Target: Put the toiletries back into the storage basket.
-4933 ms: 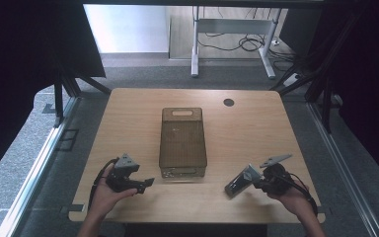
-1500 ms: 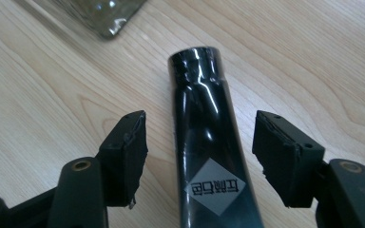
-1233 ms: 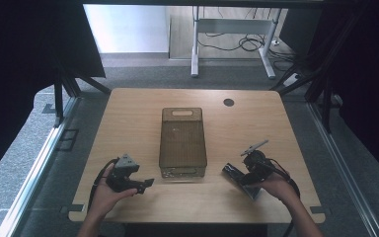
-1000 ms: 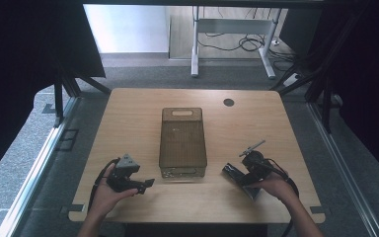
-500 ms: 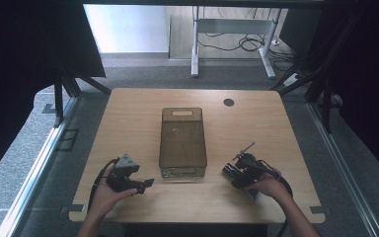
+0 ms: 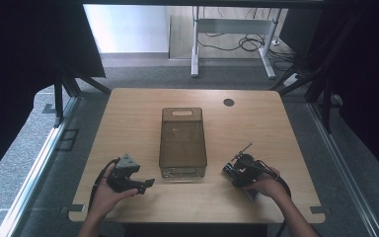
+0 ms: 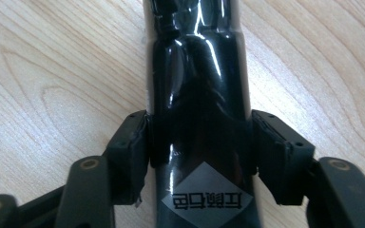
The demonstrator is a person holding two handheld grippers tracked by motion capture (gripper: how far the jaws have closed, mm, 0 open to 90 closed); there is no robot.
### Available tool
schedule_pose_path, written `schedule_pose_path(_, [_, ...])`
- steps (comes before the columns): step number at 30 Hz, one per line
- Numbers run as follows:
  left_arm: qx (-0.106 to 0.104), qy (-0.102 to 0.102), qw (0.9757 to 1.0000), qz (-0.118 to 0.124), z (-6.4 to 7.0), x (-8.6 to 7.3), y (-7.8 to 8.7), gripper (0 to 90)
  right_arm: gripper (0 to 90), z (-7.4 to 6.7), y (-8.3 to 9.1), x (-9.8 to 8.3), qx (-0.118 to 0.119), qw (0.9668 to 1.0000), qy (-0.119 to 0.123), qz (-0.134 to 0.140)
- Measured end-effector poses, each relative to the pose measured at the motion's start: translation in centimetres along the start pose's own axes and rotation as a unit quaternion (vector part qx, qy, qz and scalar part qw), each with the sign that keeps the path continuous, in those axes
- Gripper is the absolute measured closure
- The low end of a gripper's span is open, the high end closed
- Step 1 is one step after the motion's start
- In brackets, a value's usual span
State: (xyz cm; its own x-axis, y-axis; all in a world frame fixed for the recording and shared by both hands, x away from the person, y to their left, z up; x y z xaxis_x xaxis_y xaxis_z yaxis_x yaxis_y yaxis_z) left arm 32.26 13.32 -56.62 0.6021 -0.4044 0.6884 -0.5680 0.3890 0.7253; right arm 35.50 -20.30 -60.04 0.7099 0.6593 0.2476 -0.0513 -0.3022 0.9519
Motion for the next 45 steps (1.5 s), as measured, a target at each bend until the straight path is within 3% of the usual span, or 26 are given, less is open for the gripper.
schedule_pose_path(9, [-0.002,-0.002,1.0,0.001,0.1,0.0,0.0,21.2,43.9,0.1,0.0,0.1,0.002,0.9999,0.001,-0.015])
schedule_pose_path(22, [-0.001,0.0,1.0,-0.003,0.1,-0.1,-0.1,21.3,44.9,0.2,0.4,0.4,0.032,0.9989,-0.033,-0.007])
schedule_pose_path(32, [-0.001,0.0,1.0,-0.002,0.0,-0.1,0.0,21.3,45.1,-0.3,1.9,0.7,0.049,0.9974,-0.053,0.003])
schedule_pose_path(45, [-0.002,-0.003,1.0,-0.001,0.1,0.0,0.0,21.3,45.5,-0.5,3.9,1.1,0.062,0.9964,-0.055,0.014])
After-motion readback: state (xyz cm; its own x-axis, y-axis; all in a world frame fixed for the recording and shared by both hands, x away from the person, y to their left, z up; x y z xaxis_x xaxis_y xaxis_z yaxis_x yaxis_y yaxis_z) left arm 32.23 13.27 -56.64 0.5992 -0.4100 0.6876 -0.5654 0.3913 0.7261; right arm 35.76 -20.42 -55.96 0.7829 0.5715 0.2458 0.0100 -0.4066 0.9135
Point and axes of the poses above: each handheld gripper's, and its own axes: y roughly backward along the jaws, x roughly out of its top, z roughly to its right, the point moved 10 cm from there along -y, roughly forward along the jaws, and after that the axes turned 11 degrees about x, right-handed, at the moved point
